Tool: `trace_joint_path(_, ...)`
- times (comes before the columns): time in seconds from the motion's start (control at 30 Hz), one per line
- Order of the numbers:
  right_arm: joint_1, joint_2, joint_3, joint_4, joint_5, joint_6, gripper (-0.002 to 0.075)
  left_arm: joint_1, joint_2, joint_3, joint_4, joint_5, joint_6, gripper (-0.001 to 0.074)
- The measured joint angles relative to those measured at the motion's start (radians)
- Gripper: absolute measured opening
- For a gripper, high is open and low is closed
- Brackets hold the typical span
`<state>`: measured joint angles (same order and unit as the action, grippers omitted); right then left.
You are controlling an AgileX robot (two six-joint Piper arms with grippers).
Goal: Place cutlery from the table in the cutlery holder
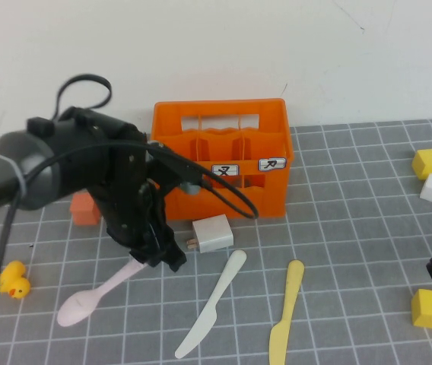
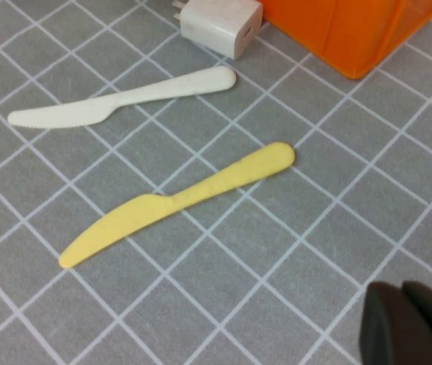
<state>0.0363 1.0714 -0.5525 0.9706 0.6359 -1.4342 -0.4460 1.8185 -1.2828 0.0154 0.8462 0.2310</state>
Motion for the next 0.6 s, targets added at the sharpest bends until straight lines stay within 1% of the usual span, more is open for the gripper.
trace_joint_path(0.17, 0.0, 0.0, 0.0, 0.002, 0.0, 0.0, -0.0003, 0.0, -0.096, 0.004, -0.026, 0.021, 0.0, 0.0189)
trace_joint_path(0.3, 0.0, 0.0, 0.0, 0.002, 0.0, 0.0, -0.0003, 0.0, -0.187, 0.004, -0.046, 0.005, 0.0, 0.0188)
trace_joint_path(0.4, 0.0, 0.0, 0.0, 0.004, 0.0, 0.0, -0.0003, 0.0, -0.259, 0.004, -0.062, -0.043, 0.0, 0.0188)
trace_joint_path(0.6, 0.0, 0.0, 0.0, 0.004, 0.0, -0.001, -0.0003, 0.0, -0.358, 0.006, -0.112, -0.221, 0.0, 0.0187)
